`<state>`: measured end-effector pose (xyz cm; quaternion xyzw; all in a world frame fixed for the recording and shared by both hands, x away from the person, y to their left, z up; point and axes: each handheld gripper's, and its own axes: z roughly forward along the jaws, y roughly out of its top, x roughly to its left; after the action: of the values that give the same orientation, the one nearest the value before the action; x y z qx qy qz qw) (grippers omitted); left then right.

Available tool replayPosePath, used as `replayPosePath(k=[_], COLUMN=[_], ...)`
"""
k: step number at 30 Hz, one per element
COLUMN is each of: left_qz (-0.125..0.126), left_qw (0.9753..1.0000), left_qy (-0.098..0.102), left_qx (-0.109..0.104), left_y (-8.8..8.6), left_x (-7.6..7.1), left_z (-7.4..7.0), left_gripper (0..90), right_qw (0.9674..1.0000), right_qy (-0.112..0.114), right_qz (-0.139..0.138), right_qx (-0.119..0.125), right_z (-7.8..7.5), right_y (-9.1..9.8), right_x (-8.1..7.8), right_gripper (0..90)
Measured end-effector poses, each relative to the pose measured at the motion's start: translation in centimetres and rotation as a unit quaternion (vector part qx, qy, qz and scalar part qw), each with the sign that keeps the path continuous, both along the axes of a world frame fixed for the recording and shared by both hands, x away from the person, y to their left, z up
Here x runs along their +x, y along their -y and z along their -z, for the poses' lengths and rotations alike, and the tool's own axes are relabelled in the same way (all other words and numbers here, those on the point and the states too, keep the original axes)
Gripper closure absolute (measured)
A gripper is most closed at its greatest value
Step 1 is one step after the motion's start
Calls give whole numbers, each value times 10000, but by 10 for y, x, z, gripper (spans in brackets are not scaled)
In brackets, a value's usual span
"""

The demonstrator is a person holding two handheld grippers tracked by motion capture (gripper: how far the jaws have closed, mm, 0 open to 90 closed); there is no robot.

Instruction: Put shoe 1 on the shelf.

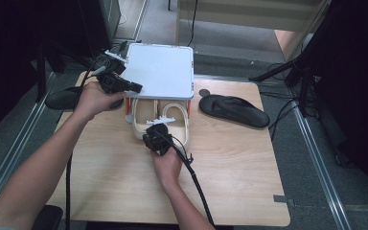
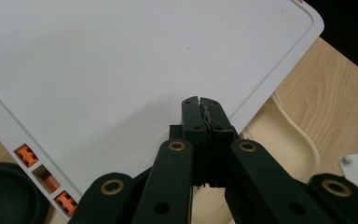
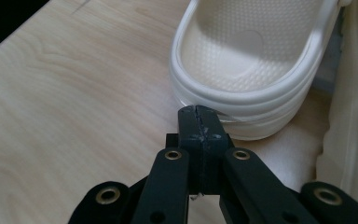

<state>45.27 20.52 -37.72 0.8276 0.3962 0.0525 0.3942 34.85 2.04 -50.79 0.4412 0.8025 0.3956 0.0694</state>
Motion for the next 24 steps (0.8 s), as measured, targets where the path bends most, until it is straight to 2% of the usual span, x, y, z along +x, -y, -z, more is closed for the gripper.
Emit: replayPosePath(k=[5,10,18,21,24], left_qz=[8,11,19,20,16], left_qw=[10000,10000,10000,10000,10000], left_qy=[18,23,17,28,32], left_qx=[-3,7,-3,-4,-23], left_y=[0,0,-1,-1,-2], left_x=[0,-1,-1,-1,-1], left_z=[0,0,0,1,1], left_gripper=[900,900,900,900,900], right_qw=[9999,9997,9988,9987,9988], right_qy=[-2,-53,67,123,175], right_qz=[123,242,488,493,447], right_qx=[-26,51,-47,0,89], right_z=[-2,-2,-2,-1,-4], right_y=[-11,-17,-25,-27,-25], right_x=[12,26,43,44,39], right_gripper=[900,900,900,900,900])
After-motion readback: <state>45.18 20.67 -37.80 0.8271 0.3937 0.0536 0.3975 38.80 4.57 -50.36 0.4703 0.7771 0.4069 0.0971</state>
